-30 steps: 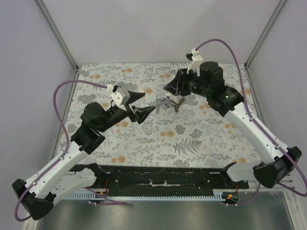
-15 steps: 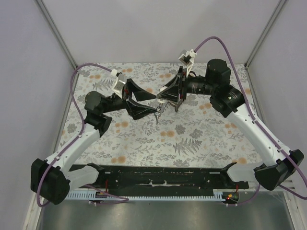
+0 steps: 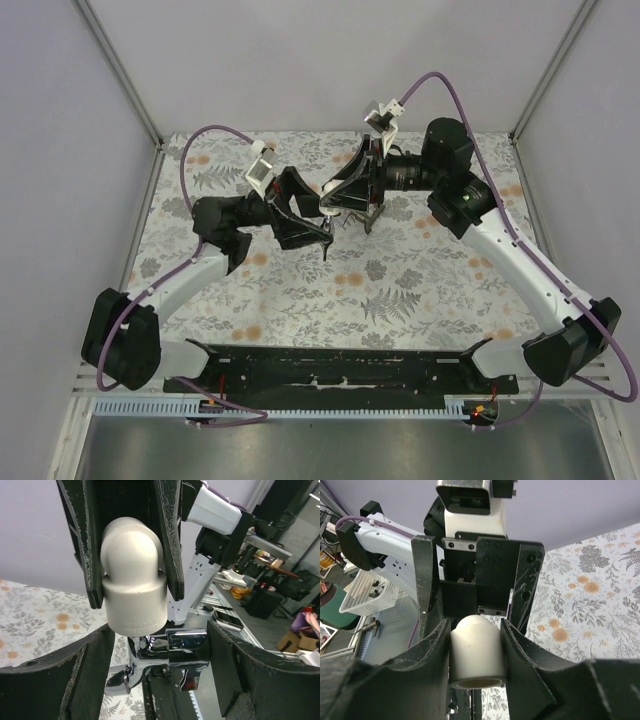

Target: Install the water faucets

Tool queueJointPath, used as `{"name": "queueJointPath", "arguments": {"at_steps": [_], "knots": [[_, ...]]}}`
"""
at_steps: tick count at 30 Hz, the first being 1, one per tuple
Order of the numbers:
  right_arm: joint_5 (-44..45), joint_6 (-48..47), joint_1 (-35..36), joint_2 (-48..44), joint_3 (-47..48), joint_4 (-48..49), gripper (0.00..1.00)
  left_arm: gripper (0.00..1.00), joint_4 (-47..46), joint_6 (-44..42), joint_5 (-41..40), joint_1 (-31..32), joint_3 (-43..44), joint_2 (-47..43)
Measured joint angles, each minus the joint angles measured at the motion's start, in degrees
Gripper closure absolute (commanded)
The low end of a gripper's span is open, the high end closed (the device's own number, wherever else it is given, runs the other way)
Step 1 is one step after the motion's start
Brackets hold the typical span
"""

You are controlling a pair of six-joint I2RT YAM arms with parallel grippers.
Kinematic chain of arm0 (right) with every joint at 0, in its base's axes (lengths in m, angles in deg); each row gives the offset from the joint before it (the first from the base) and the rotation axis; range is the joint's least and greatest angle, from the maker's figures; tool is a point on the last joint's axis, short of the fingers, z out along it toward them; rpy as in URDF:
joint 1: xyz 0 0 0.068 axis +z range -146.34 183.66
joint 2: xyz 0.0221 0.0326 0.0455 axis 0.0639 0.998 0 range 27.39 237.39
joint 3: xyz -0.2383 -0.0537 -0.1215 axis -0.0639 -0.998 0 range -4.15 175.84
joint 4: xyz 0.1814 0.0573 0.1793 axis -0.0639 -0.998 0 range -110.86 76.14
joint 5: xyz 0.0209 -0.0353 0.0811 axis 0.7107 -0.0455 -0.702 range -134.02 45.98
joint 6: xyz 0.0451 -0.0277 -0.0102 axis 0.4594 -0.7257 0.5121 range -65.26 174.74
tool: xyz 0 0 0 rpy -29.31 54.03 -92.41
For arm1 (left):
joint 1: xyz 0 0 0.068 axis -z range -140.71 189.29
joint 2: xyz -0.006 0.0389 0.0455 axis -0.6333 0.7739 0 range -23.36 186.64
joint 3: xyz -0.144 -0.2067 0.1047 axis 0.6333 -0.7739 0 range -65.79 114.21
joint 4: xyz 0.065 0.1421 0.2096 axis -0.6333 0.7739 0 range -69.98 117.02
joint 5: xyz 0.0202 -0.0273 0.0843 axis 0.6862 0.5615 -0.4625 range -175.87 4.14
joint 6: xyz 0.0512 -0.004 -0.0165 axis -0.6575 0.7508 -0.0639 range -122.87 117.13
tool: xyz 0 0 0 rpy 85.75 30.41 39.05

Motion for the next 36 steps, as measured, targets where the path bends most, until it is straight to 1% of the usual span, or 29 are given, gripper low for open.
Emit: {"name": "queueJointPath", "arguments": {"at_steps": [4, 9, 10, 13, 14, 16, 18, 19, 21, 23, 24, 25, 26, 27, 28, 29, 30, 33, 34, 35, 36], "knots": [[-0.96, 0.57, 0.00, 0.50, 0.00, 1.49, 1.00, 0.20, -4.59, 6.19, 0.13, 1.18, -0.09, 2.19], [-1.27, 0.57, 0.00, 0.55, 0.00, 2.05, 1.00, 0.21, -6.36, 11.72, 0.26, 1.33, -0.85, 3.17], [-1.36, 0.57, 0.00, 0.52, 0.00, 2.03, 1.00, 0.26, -6.75, 12.17, 0.26, 1.38, -1.20, 3.17], [-1.38, 0.46, 0.02, 0.55, 0.00, 1.77, 1.00, 0.43, -7.54, 13.00, 0.24, 1.55, -1.75, 3.13], [-1.31, 0.26, 0.04, 0.55, 0.00, 1.51, 1.00, 0.57, -7.93, 13.16, 0.17, 1.66, -1.95, 2.99], [-1.16, 0.02, 0.00, 0.55, 0.07, 0.74, 1.00, 0.80, -8.48, 12.76, -0.02, 1.73, -2.29, 2.67], [-0.72, -0.66, 0.09, 0.57, 0.46, -0.46, 1.00, 0.93, -8.15, 12.11, -0.28, 1.77, -2.78, 2.23], [-0.42, -1.20, 0.15, 0.55, 0.61, -1.07, 1.00, 0.98, -6.93, 10.69, -0.52, 1.86, -3.06, 1.62], [1.20, -2.82, 0.83, 0.55, 1.33, -3.43, 1.00, 0.98, -0.63, 5.38, -1.46, 2.10, -3.39, -0.85], [4.31, -4.72, 1.77, 0.55, 2.47, -6.16, 1.00, 0.98, 11.41, -4.17, -4.74, 2.91, -3.43, -5.29], [6.45, -5.79, 2.43, 0.50, 3.10, -7.72, 1.00, 0.98, 18.27, -9.62, -7.52, 3.67, -3.37, -7.87], [8.55, -6.51, 3.08, 0.44, 3.54, -8.98, 1.00, 0.98, 28.28, -17.25, -12.70, 4.81, -2.89, -11.32], [11.23, -7.19, 3.91, 0.28, 3.80, -10.27, 1.00, 0.98, 30.71, -19.21, -14.03, 5.84, -2.69, -12.13], [15.45, -8.15, 5.16, -0.02, 3.96, -11.67, 1.00, 0.98, 38.84, -25.73, -21.05, 8.44, -1.79, -14.47], [18.97, -8.87, 6.10, -0.24, 4.02, -12.74, 1.00, 0.98, 42.88, -29.40, -25.83, 10.27, -1.22, -15.43], [24.90, -9.22, 7.61, -0.61, 4.07, -14.45, 1.00, 0.98, 48.92, -34.49, -35.04, 14.03, -0.20, -16.72], [28.92, -9.38, 8.55, -0.81, 4.07, -15.54, 1.00, 0.98, 51.89, -37.53, -40.76, 16.37, 0.35, -17.14], [44.54, -7.13, 12.68, -0.85, 4.04, -19.06, 1.00, 0.98, 59.04, -48.17, -67.47, 27.28, 1.79, -16.94], [49.11, -5.57, 14.03, -0.61, 4.02, -20.13, 1.00, 0.95, 59.95, -50.82, -74.18, 30.10, 2.12, -16.17], [52.63, -4.09, 15.10, -0.37, 4.02, -20.98, 1.00, 0.84, 60.39, -54.45, -82.77, 33.75, 2.45, -14.84], [55.84, -2.43, 16.04, -0.15, 3.93, -21.99, 1.00, 0.71, 60.00, -57.86, -90.25, 36.87, 2.60, -13.22]]}}
